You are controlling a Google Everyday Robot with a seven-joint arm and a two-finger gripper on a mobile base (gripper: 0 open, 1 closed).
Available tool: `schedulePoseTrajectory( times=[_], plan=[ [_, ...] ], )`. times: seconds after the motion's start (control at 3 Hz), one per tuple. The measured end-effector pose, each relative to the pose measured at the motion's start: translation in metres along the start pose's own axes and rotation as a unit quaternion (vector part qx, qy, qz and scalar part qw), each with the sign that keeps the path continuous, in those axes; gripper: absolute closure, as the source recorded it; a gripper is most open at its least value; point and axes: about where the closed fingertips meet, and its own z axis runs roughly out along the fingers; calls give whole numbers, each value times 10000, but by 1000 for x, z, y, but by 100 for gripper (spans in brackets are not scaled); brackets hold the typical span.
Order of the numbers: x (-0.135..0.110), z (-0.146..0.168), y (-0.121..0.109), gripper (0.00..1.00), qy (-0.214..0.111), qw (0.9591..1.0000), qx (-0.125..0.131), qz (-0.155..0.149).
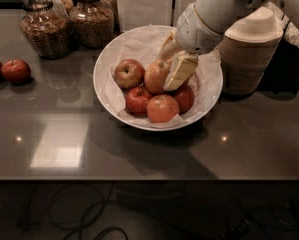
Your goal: Pick apple from white bowl
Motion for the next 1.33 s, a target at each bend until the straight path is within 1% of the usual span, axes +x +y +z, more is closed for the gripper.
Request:
schedulePoseTrajectory(
  times=[0.33, 0.67, 1.0, 1.33],
  plan=[
    [0, 0, 0, 59, 0, 10000, 0, 0],
    [0, 0, 0, 41, -1, 10000, -2, 2],
    [2, 4, 2, 20, -12, 10000, -42, 36],
    [9, 15, 1, 0, 19, 9998, -121, 143]
  ],
)
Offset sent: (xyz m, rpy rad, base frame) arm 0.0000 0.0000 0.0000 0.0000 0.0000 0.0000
